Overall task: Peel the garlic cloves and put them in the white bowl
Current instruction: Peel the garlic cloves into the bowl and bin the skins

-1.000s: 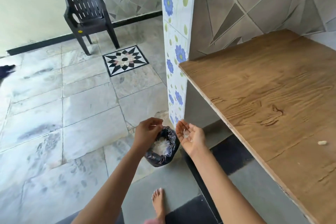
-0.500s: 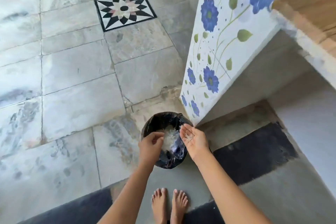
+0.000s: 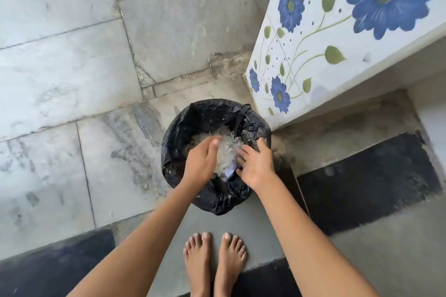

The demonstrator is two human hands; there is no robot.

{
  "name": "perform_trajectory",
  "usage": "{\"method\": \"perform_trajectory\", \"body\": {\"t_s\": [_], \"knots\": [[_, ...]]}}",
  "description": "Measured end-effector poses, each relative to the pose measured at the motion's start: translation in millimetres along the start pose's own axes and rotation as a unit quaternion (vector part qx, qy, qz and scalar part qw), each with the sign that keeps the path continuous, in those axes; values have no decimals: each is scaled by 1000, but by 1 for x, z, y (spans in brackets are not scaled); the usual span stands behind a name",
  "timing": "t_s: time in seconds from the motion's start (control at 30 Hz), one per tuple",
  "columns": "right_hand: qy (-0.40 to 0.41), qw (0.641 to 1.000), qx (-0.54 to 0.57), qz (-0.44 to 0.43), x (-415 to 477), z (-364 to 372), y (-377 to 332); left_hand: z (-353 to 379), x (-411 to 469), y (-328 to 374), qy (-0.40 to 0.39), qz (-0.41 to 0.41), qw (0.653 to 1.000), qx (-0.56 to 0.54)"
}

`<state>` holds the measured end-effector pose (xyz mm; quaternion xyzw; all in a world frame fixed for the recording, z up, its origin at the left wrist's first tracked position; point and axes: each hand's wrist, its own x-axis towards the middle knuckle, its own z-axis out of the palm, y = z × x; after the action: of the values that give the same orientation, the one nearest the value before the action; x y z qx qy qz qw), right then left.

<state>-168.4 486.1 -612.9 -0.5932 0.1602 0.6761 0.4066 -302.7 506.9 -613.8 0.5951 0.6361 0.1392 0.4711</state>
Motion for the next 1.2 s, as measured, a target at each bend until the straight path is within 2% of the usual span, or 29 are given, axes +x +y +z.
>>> {"method": "perform_trajectory", "body": {"t_s": [0.07, 0.1, 0.17, 0.2, 0.27, 0.3, 0.33, 0.4, 0.43, 0.5, 0.53, 0.6, 0.63, 0.67, 0.73, 0.77, 0.83, 0.97, 1.07, 1.2], "knots": [[-1, 1000, 18, 24, 6, 2, 3, 2, -13, 17, -38, 68, 989, -124], [-4, 999, 22, 34, 7, 5, 5, 8, -21, 21, -79, 118, 980, -140], [-3, 999, 16, 35, 5, 11, 2, 26, -30, 8, -152, 185, 968, -79], [-8, 999, 22, 36, 2, 13, 2, 31, -26, -7, -175, 173, 969, -29], [-24, 997, 64, 40, -6, 12, -1, 30, -8, -32, -181, 31, 978, 98], [-25, 996, 79, 32, -7, 9, -1, 23, -1, -38, -155, -37, 979, 129], [-25, 995, 89, 25, -8, 6, -1, 19, 2, -38, -113, -51, 987, 101], [-13, 997, 74, 22, -3, 5, -1, 16, -2, -16, -66, 38, 995, -58], [-7, 997, 72, 24, 1, 7, 1, 17, -9, -3, -87, 95, 986, -101], [-2, 998, 60, 29, 1, 18, 5, 27, -24, -3, -147, 166, 972, -80], [-13, 998, 57, 36, -4, 22, 7, 30, -21, -17, -158, 150, 975, -39], [-59, 996, 51, 37, -18, 27, 8, 22, -2, -42, -182, -2, 977, 110], [-74, 996, 38, 25, -27, 27, 7, 14, 3, -46, -182, -55, 971, 146], [-76, 997, 15, 7, -34, 26, 6, 6, 7, -46, -165, -68, 974, 139], [-17, 993, -98, -60, -47, 27, 7, -11, 5, -29, -111, -43, 989, 90], [32, 977, -179, -109, -53, 27, 8, -19, 0, -19, -91, -29, 990, 100], [114, 909, -344, -208, -77, 29, 9, -41, -17, 3, -71, -1, 986, 153], [134, 762, -555, -306, -157, 37, -2, -93, -65, 76, -53, 14, 984, 171], [132, 704, -601, -356, -240, 46, -16, -138, -117, 148, -31, 71, 981, 180], [155, 660, -575, -457, -360, 49, -26, -199, -191, 238, 11, 139, 977, 163]]}}
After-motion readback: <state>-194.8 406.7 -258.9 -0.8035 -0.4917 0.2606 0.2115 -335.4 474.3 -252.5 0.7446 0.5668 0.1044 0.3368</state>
